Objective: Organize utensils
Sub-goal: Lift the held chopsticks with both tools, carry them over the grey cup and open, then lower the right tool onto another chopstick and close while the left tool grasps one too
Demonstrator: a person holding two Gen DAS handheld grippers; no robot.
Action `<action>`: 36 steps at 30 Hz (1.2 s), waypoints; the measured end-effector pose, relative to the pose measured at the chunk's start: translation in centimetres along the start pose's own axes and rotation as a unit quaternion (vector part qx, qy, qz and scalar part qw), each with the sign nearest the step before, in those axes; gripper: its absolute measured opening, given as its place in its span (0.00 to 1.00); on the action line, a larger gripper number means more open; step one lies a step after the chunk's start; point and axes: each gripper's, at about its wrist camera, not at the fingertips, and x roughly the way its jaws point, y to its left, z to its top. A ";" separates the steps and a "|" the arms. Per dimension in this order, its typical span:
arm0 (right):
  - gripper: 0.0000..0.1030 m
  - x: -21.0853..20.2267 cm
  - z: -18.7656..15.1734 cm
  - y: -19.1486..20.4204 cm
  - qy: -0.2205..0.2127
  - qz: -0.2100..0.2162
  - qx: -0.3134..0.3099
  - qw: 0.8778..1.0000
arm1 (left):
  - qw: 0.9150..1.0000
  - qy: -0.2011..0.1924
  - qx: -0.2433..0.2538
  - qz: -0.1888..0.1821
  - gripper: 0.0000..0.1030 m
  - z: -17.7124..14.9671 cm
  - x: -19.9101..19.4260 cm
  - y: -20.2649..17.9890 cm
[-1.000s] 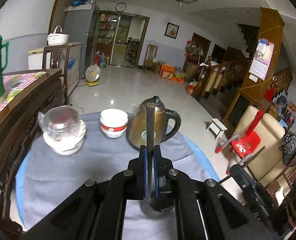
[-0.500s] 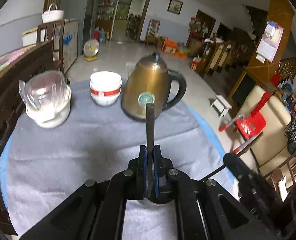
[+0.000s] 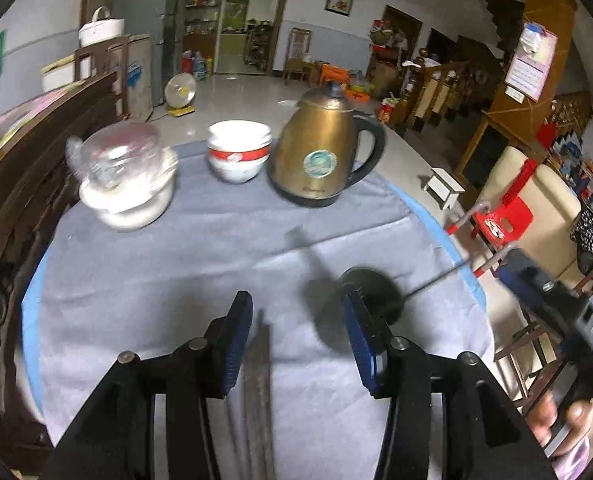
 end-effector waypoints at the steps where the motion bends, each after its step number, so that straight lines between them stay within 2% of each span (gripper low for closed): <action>1: 0.68 -0.5 -0.3 -0.1 -0.003 0.000 0.002 1.000 | 1.000 0.002 -0.006 0.003 0.47 -0.7 -0.4 1.0; 2: 0.67 -0.9 -0.5 -0.2 -0.007 0.001 0.006 1.000 | 1.000 0.006 -0.013 0.010 0.47 -1.5 -0.8 2.0; 4: 0.54 -2.3 -1.2 -0.4 -0.015 0.005 0.014 1.000 | 0.999 0.010 -0.027 0.034 0.48 -3.1 -1.4 4.1; 8: 0.42 -3.7 -3.2 -0.2 0.002 0.010 0.018 1.000 | 0.996 0.040 -0.054 0.064 0.48 -6.5 -1.1 7.9; 9: 0.38 -3.5 -4.0 0.1 0.020 0.014 0.016 1.000 | 0.995 0.049 -0.063 0.064 0.48 -7.4 -0.9 8.6; 15: 0.34 1.2 -8.7 2.2 0.116 0.016 -0.004 0.993 | 0.988 0.094 -0.103 0.060 0.48 -11.8 1.0 10.6; 19: 0.24 6.9 -12.7 3.7 0.205 0.011 -0.016 0.978 | 0.986 0.115 -0.108 0.050 0.48 -13.8 2.2 10.4; 22: 0.21 10.2 -15.0 4.4 0.249 0.002 -0.028 0.968 | 0.986 0.119 -0.110 0.039 0.48 -14.8 2.3 10.5; 26: 0.20 13.3 -16.9 4.3 0.283 -0.013 -0.016 0.959 | 0.986 0.123 -0.108 0.031 0.48 -15.2 2.4 10.5; 31: 0.19 15.1 -17.9 4.5 0.304 -0.033 -0.007 0.952 | 0.986 0.124 -0.110 0.023 0.48 -15.4 2.6 10.5; 36: 0.19 16.1 -18.5 5.4 0.305 -0.053 -0.029 0.950 | 0.985 0.127 -0.115 0.017 0.48 -15.5 2.8 10.5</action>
